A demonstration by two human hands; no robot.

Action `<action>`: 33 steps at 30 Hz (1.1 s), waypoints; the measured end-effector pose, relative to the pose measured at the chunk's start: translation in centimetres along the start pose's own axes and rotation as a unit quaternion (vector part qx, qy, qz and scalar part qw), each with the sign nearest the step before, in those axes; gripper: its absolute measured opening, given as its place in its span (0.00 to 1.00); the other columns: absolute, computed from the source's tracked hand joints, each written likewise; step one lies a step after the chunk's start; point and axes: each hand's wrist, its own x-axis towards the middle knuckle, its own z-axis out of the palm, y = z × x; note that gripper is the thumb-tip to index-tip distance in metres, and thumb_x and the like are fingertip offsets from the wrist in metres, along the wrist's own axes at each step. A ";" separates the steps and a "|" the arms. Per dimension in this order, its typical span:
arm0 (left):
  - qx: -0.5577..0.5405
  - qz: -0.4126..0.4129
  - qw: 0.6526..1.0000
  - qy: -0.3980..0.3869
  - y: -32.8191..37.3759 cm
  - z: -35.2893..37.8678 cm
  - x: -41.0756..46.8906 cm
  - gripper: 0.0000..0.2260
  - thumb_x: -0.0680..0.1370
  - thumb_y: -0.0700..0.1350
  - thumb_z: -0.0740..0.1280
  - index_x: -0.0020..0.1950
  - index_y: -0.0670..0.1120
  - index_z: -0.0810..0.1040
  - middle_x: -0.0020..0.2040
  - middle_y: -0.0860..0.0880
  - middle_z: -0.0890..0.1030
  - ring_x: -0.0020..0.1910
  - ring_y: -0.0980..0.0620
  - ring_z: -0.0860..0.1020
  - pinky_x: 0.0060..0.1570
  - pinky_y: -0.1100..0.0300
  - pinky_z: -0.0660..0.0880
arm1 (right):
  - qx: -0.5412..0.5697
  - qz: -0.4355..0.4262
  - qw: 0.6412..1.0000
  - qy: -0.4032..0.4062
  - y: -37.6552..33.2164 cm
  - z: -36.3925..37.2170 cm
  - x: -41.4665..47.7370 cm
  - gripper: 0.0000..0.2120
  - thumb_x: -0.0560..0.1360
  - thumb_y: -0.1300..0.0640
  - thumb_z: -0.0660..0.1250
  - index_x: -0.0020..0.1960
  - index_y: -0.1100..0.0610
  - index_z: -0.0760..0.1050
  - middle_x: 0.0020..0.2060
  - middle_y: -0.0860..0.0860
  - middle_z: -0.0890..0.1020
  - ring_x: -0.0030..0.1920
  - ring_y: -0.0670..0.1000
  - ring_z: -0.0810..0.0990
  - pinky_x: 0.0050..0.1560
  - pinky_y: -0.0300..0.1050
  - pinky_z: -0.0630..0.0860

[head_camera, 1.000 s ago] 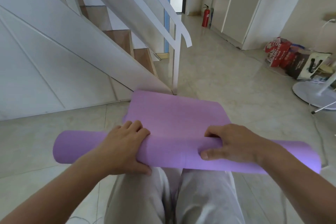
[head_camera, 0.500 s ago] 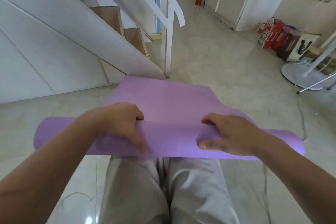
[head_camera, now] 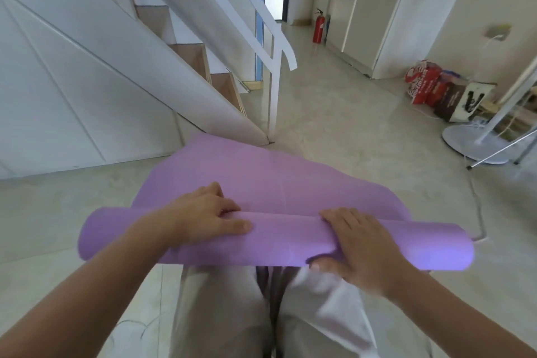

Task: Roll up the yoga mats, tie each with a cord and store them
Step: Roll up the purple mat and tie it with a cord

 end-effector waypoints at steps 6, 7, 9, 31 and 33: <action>0.237 0.098 0.940 0.226 3.2 4.1 -0.4 0.42 0.62 0.75 0.61 0.67 0.49 0.71 0.55 0.47 0.75 0.46 0.43 0.77 0.45 0.48 0.74 | 0.096 0.047 0.984 -0.141 2.3 -2.5 4.9 0.40 0.61 0.19 0.49 0.60 0.46 0.66 0.46 0.48 0.81 0.47 0.54 0.78 0.46 0.45 0.68; 0.242 0.091 0.936 0.237 3.1 4.3 0.1 0.40 0.60 0.72 0.66 0.64 0.49 0.72 0.52 0.47 0.76 0.43 0.43 0.78 0.41 0.51 0.74 | 0.092 0.041 0.984 -0.146 2.4 -2.8 5.6 0.39 0.61 0.20 0.48 0.60 0.45 0.67 0.46 0.48 0.81 0.47 0.54 0.77 0.46 0.46 0.68; 0.203 0.066 0.955 0.205 2.8 2.6 0.7 0.38 0.61 0.70 0.69 0.65 0.52 0.71 0.52 0.50 0.77 0.47 0.45 0.79 0.43 0.54 0.70 | 0.066 0.030 0.987 -0.144 2.3 -3.4 5.9 0.42 0.61 0.19 0.47 0.65 0.44 0.68 0.53 0.47 0.78 0.54 0.53 0.76 0.52 0.46 0.69; 0.060 0.094 0.993 0.048 3.7 1.4 0.1 0.42 0.60 0.66 0.75 0.70 0.56 0.68 0.60 0.56 0.72 0.56 0.51 0.75 0.55 0.55 0.73 | 0.106 0.032 0.973 -0.203 3.4 -3.7 5.3 0.43 0.65 0.18 0.48 0.68 0.42 0.72 0.59 0.41 0.74 0.61 0.47 0.74 0.63 0.48 0.69; -0.079 0.047 0.995 -0.024 2.8 -1.0 1.9 0.41 0.59 0.62 0.79 0.70 0.57 0.71 0.61 0.58 0.75 0.59 0.54 0.75 0.62 0.57 0.70 | 0.042 -0.009 0.991 -0.126 2.7 -3.3 4.5 0.53 0.60 0.15 0.43 0.74 0.45 0.66 0.65 0.44 0.72 0.64 0.50 0.71 0.64 0.49 0.68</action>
